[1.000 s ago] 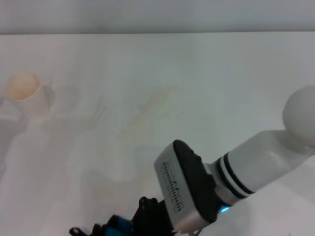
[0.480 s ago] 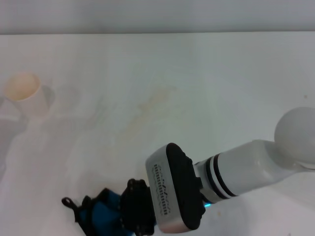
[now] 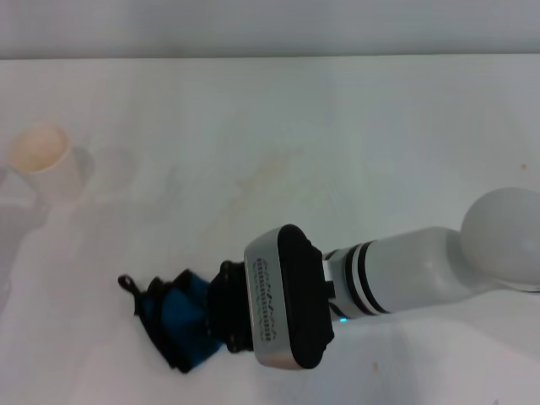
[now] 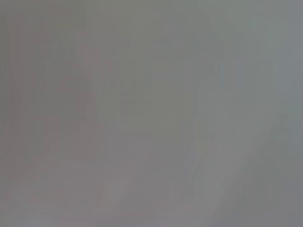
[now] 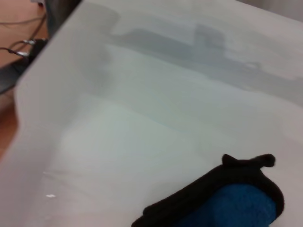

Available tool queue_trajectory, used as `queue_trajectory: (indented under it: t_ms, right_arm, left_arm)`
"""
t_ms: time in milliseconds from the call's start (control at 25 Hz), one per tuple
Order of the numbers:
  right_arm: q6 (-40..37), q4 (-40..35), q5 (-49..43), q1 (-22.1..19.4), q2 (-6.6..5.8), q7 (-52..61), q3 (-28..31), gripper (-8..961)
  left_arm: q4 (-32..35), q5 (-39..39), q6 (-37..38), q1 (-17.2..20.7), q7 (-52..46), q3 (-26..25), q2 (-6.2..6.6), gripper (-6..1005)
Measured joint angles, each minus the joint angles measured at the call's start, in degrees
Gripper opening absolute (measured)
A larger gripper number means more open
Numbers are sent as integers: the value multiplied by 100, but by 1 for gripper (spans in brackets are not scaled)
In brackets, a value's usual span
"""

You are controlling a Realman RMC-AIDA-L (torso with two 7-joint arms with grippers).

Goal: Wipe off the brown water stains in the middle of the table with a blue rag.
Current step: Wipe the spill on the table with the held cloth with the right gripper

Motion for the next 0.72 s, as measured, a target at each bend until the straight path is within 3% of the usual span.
queue_trajectory:
  t_ms: [400, 720]
  right_arm:
    - [879, 181, -79, 280, -4, -442, -183, 70]
    - [1346, 507, -85, 880, -1, -591, -461, 71]
  left_arm:
    - [-5, -8, 1, -57, 0, -21, 1, 887]
    - [-44, -9, -15, -142, 31, -27, -7, 887]
